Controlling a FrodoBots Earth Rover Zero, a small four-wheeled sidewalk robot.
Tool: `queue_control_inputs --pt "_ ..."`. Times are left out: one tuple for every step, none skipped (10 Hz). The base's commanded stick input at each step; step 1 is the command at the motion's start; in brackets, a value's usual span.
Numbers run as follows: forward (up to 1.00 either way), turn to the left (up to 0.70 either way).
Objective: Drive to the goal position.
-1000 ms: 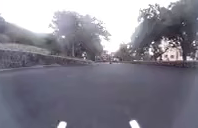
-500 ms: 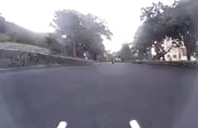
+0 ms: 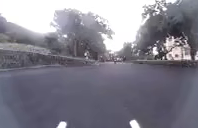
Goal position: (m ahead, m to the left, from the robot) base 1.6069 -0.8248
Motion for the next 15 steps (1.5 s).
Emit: queue_control_inputs --pt "0.70 0.00" --pt "0.70 0.00" --pt "0.70 0.00" --pt "0.70 -0.17" --pt "0.70 -0.32" --pt "0.70 -0.34" --pt "0.70 -0.35" --pt "0.70 -0.35" --pt "0.70 -0.35" --pt "0.70 -0.35" --pt "0.70 -0.35" --pt "0.70 -0.35" --pt "0.70 -0.35" --pt "0.70 -0.35" --pt "0.70 -0.35"
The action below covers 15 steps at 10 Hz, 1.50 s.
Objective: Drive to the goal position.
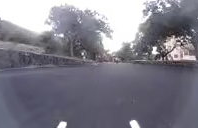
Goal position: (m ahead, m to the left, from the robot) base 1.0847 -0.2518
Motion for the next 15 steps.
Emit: queue_control_inputs --pt "0.70 -0.35" --pt "0.70 -0.35" --pt "0.70 -0.23" --pt "0.70 0.00" --pt "0.70 0.00" --pt "0.70 0.00" --pt "0.70 0.00" --pt "0.70 0.00" --pt "0.70 0.00" --pt "0.70 0.00" --pt "0.70 0.00" --pt "0.70 0.00" --pt "0.70 0.00" --pt "0.70 0.00" --pt "0.70 0.00"
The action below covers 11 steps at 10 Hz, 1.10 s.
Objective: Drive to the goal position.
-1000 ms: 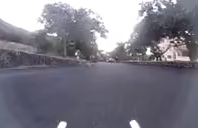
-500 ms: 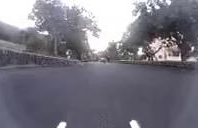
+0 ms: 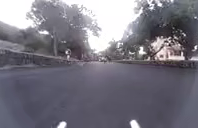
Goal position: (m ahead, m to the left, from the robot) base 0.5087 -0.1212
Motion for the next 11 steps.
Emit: queue_control_inputs --pt "0.70 0.00" --pt "0.70 0.00" --pt "0.70 0.00" --pt "0.70 0.00" --pt "0.70 0.00" --pt "0.70 0.00" --pt "0.70 0.00" --pt "0.70 0.00" --pt "0.70 0.00" --pt "0.70 0.00" --pt "0.70 0.00"
